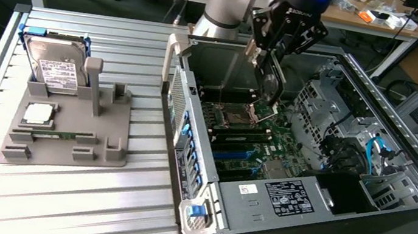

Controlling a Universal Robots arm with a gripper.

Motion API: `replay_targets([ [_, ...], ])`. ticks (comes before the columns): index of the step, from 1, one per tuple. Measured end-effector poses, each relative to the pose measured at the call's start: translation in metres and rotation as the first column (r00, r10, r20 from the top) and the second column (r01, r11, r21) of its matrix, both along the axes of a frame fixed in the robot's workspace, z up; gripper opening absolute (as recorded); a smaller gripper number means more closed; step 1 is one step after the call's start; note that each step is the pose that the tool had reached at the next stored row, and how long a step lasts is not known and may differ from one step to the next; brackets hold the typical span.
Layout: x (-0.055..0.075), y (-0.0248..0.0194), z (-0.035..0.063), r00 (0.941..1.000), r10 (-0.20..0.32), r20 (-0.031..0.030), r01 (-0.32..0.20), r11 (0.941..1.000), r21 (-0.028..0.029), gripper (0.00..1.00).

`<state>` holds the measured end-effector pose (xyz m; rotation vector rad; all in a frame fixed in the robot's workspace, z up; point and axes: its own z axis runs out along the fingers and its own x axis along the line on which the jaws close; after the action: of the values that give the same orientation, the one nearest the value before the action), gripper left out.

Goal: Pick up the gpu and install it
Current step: 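Pick up the gpu and move the gpu toward the slot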

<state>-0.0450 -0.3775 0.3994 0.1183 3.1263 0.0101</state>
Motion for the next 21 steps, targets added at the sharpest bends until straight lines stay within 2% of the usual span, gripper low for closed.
replay_targets([
  [21,0.034,-0.0017,-0.0076,1.0,0.0,-0.0016,0.0,1.0,-0.0007,0.3],
])
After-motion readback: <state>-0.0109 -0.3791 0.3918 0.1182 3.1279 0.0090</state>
